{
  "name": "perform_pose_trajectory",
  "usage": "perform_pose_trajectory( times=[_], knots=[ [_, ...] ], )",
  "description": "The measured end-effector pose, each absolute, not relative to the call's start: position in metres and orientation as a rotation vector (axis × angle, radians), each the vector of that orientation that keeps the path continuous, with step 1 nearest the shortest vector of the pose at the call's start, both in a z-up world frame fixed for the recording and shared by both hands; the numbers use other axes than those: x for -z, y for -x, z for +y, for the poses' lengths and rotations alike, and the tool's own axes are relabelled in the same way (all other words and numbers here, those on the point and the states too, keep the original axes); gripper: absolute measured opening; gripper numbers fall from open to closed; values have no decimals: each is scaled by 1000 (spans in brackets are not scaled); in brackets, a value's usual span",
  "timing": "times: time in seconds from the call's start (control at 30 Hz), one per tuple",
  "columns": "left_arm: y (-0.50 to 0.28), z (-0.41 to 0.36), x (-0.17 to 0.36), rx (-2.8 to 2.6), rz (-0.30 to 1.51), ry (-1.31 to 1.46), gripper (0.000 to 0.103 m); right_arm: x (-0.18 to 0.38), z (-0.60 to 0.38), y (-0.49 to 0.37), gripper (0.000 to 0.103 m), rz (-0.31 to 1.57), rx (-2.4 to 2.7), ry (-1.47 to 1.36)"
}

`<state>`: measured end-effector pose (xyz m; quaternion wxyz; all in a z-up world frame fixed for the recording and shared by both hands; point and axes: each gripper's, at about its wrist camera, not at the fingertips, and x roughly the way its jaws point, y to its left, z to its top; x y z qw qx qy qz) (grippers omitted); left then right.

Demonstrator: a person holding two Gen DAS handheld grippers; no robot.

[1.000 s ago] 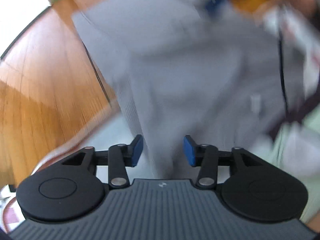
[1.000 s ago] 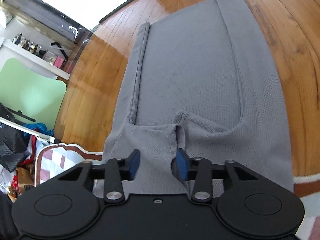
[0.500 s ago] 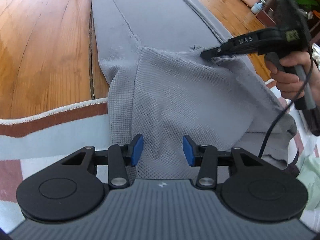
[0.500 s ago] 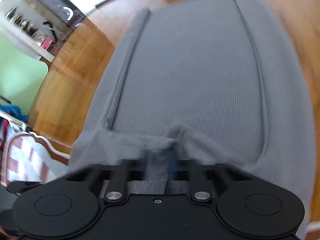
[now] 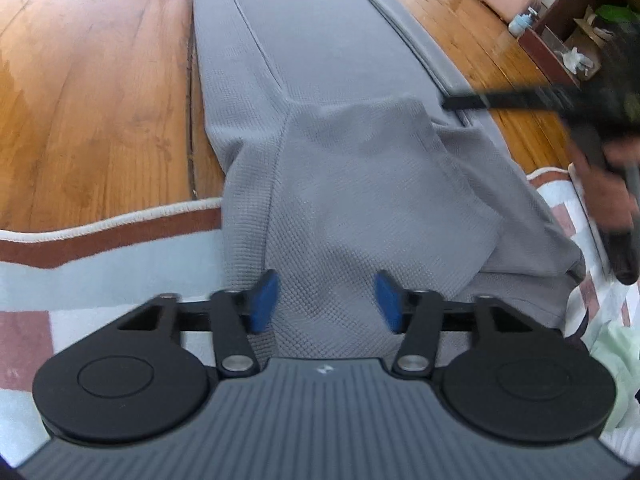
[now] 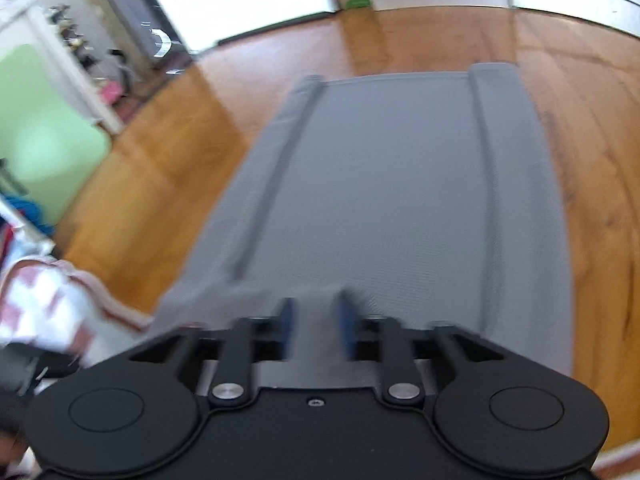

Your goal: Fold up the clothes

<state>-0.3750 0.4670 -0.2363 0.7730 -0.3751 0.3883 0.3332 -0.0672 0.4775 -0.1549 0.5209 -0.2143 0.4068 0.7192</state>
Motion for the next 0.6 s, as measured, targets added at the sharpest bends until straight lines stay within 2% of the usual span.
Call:
perform_pose_trajectory(
  times=[0.03,0.27,0.3,0.33,0.4,0.47,0.6],
  knots=[
    [376,468,237,-744,862,814,75,156,466,73,44,957,-1736,548],
    [383,470,240,-862,991,770,75,189,419,104,44,727,-1641,925],
    [384,470,240,-876,1009,760,80,192,413,105,45,708,-1618,951],
    [385,470,241,-891,1026,751,86,186,403,103,46,715,-1576,941],
    [387,470,241,-921,1061,732,86,171,383,99,48,747,-1527,877],
    [394,471,238,-951,1047,755,86,159,359,88,57,772,-1544,806],
    [405,467,234,-952,1008,802,86,159,343,73,58,762,-1462,867]
  ],
)
